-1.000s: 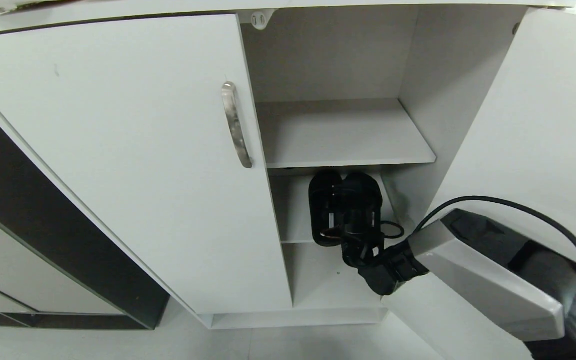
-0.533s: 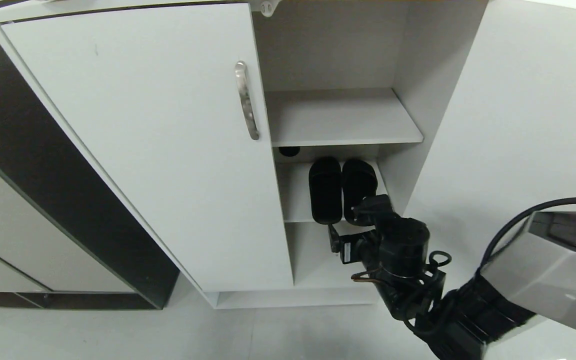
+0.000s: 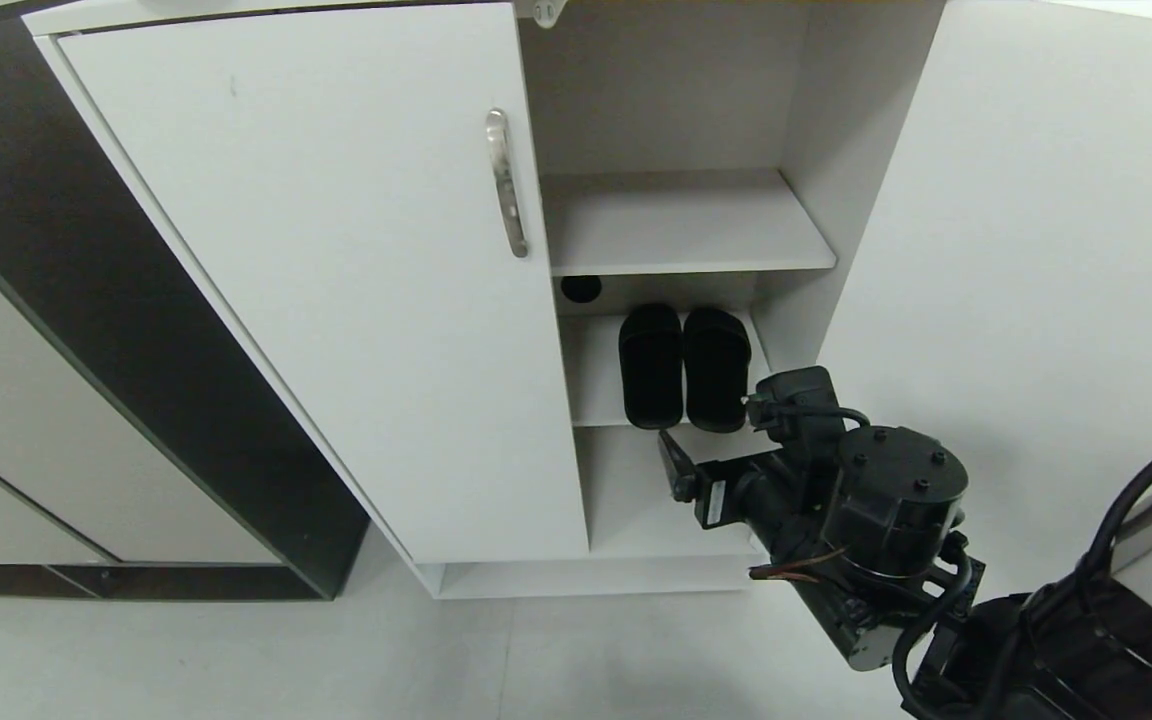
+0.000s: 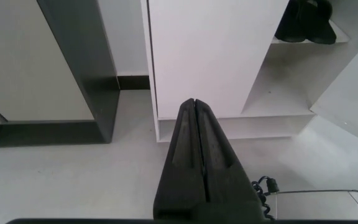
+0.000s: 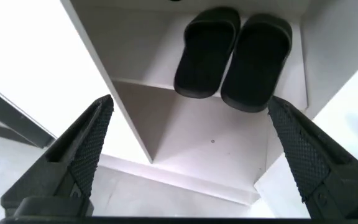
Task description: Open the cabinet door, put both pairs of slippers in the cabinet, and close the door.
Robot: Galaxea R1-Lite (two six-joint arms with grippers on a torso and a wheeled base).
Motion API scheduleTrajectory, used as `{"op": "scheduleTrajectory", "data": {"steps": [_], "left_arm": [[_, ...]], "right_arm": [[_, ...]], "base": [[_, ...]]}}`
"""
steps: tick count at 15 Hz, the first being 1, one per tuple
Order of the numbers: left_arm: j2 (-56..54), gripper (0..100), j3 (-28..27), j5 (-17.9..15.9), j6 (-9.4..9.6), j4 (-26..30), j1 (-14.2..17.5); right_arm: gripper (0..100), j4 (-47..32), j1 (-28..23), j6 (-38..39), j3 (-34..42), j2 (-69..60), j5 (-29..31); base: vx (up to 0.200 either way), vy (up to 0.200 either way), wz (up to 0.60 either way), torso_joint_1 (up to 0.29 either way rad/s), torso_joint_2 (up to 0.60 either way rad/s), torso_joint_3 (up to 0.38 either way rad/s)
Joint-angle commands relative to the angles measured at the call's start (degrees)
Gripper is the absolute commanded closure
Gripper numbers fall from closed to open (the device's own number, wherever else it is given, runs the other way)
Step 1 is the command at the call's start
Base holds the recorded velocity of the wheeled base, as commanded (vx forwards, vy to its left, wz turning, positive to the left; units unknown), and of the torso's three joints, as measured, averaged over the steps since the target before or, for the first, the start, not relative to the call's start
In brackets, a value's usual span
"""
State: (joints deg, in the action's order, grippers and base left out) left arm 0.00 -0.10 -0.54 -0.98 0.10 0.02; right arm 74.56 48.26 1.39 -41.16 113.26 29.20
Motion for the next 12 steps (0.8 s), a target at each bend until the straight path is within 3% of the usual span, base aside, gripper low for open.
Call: {"op": "scheduleTrajectory", "data": {"steps": [1, 12], "left_arm": [[0.1, 100, 0.0, 0.0, 0.01, 0.0, 0.1], [0.1, 100, 0.0, 0.0, -0.08, 0.0, 0.1]], "right_arm": [[0, 0.1, 0.5, 0.1, 0.1, -0.5, 0.0], [0, -0.1, 0.9, -0.1, 1.9, 0.6, 0.1]], "base": [[0.0, 0.0, 0.0, 0.0, 0.0, 0.0], [0.0, 0.0, 0.0, 0.002, 0.0, 0.163]]}}
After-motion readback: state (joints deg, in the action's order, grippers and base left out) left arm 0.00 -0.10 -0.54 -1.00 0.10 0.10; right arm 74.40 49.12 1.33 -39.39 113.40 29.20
